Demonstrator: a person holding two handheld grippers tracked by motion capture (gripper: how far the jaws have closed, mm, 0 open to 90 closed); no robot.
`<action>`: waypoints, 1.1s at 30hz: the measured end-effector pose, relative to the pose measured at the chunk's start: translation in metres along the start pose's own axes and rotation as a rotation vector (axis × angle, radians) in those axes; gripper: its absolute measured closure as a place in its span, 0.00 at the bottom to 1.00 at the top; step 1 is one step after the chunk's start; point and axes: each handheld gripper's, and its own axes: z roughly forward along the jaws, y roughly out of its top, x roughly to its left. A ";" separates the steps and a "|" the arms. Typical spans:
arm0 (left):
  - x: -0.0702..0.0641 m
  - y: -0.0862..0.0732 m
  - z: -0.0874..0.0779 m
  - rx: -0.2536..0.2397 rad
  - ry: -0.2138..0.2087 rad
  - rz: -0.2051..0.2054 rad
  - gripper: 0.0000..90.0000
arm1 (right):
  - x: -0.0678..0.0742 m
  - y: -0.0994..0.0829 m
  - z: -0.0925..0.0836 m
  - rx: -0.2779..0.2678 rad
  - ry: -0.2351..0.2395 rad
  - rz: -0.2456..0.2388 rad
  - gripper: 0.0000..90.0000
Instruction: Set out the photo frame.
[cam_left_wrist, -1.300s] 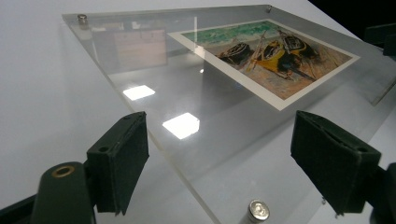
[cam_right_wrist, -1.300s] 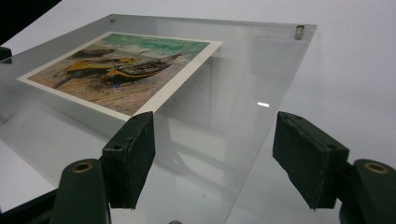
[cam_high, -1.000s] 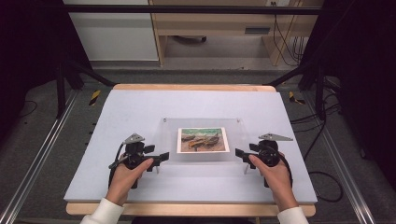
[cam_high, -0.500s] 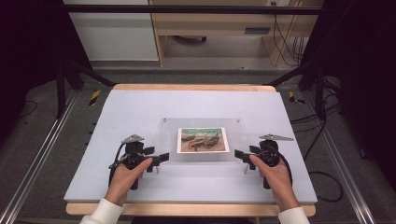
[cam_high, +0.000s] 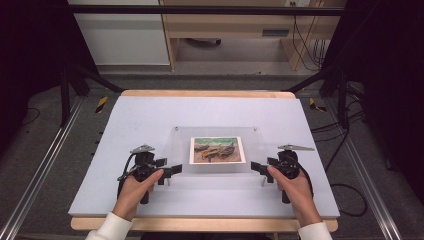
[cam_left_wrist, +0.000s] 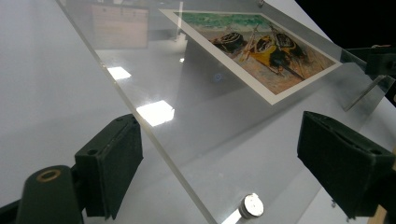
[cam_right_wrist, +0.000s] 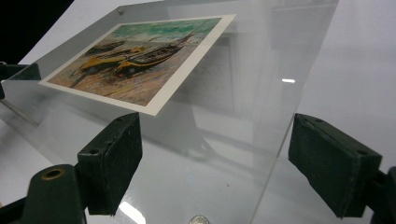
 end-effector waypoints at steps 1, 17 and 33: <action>0.000 0.000 0.000 0.000 -0.001 0.000 0.15 | 0.000 0.000 0.000 0.002 0.002 0.004 0.19; 0.001 0.003 0.000 0.018 -0.009 0.008 0.16 | -0.002 0.000 0.003 0.008 0.030 0.028 0.21; -0.002 0.015 0.001 -0.015 0.063 0.064 0.26 | 0.000 0.010 0.003 -0.045 -0.025 -0.044 0.27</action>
